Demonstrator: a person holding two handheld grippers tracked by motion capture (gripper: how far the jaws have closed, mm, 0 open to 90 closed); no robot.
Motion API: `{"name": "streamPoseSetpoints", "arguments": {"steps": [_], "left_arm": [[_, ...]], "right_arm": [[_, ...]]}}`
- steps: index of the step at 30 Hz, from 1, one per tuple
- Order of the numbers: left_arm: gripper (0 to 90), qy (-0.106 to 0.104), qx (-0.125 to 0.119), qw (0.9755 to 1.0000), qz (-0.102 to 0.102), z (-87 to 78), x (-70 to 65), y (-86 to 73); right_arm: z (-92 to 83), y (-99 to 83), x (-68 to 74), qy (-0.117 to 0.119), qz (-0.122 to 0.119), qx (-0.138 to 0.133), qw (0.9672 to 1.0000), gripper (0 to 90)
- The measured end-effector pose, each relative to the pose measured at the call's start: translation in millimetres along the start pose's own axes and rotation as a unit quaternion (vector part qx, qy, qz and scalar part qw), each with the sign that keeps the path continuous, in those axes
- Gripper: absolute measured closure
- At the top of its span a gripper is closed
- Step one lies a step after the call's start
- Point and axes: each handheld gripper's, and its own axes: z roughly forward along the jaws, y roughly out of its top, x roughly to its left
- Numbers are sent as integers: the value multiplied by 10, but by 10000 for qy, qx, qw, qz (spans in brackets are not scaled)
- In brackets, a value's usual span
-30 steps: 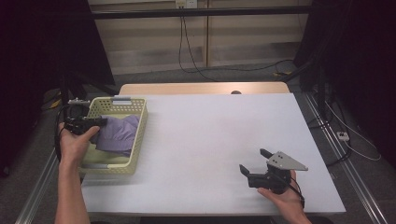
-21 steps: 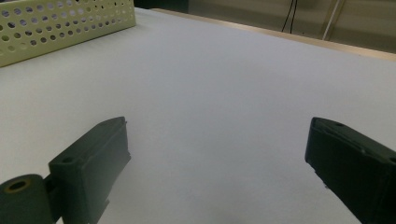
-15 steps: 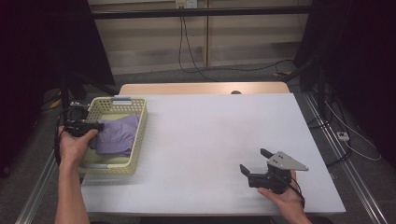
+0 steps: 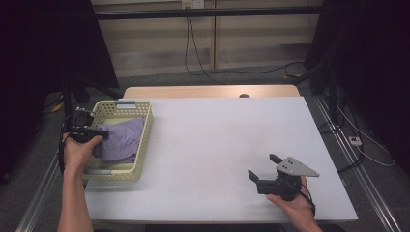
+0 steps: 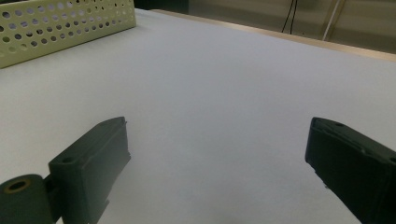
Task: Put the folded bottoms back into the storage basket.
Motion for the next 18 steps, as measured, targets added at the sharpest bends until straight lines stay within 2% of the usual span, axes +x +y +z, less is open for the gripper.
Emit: {"name": "streamPoseSetpoints", "arguments": {"steps": [4,7,13,16,18], "left_arm": [[833,100,47,9999,-89,17,11,-5],[839,135,163,9998,-15,34,6,-3],[837,271,202,9994,-82,73,4,-10],[838,344,309,9989,-12,96,1,-10],[838,388,317,9987,-43,121,-11,-10]], "right_arm": [[-1,0,2,9,3,-3,10000,58],[0,0,0,5,3,-1,10000,58],[1,-1,3,11,5,1,10000,58],[8,-1,1,8,12,8,10000,58],[11,-1,4,10,19,17,10000,58]]}}
